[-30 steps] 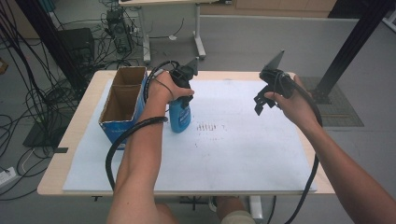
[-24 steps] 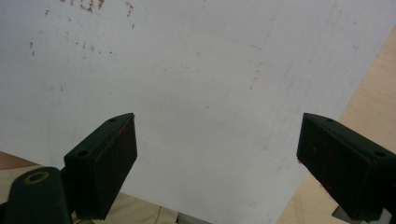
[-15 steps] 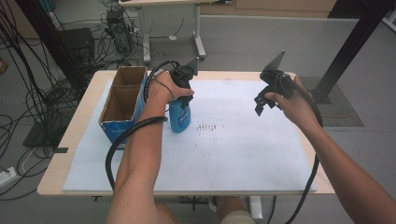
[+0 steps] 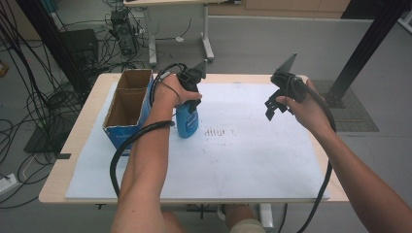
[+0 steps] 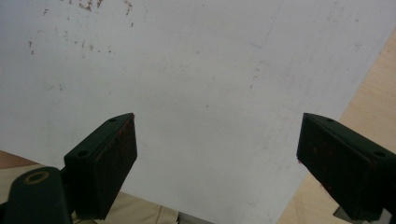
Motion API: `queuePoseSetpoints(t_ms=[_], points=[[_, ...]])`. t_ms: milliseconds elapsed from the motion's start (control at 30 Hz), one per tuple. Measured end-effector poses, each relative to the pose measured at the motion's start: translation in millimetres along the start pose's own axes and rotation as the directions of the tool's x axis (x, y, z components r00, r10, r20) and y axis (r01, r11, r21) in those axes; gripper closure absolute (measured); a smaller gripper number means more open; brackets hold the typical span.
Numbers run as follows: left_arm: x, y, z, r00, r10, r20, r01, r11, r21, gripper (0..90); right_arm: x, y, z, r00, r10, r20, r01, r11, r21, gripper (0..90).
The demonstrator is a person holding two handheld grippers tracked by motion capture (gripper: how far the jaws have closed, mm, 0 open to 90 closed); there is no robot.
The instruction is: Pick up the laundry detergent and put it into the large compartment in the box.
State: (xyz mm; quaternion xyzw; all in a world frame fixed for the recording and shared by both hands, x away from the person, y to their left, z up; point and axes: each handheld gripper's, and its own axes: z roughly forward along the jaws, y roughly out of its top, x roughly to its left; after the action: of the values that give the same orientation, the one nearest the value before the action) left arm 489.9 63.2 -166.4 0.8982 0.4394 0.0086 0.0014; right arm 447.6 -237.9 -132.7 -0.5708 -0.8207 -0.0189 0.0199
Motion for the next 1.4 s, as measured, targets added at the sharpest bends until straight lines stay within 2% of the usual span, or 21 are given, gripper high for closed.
queuePoseSetpoints(t_ms=[800,967,1067,1167,1400], points=[[-3.1,0.2,-0.2,0.9999,-0.012,-0.006,0.012,0.9999,0.003,38.0,-0.9,-2.0,1.6,1.0000,0.002,0.001,-0.002,1.000,0.002,12.0],[-2.5,1.2,-3.0,0.9997,-0.025,-0.003,0.025,0.9996,0.014,38.0,-1.0,-4.1,-0.9,1.0000,0.003,0.002,-0.003,1.000,-0.004,12.0],[-1.3,-1.1,-11.4,0.9996,-0.029,0.001,0.029,0.9995,0.009,38.0,-1.6,-5.8,-2.6,1.0000,0.003,0.000,-0.003,1.000,-0.008,12.0],[-1.7,-4.6,-27.6,0.9992,-0.041,-0.003,0.041,0.9992,-0.003,38.0,-1.8,-7.1,-4.1,1.0000,0.003,-0.002,-0.003,1.000,-0.012,12.0],[-4.4,-18.3,-89.8,0.9972,-0.064,-0.038,0.062,0.9964,-0.057,38.0,1.1,-11.1,-7.5,1.0000,-0.005,-0.001,0.005,1.000,-0.021,12.0]])
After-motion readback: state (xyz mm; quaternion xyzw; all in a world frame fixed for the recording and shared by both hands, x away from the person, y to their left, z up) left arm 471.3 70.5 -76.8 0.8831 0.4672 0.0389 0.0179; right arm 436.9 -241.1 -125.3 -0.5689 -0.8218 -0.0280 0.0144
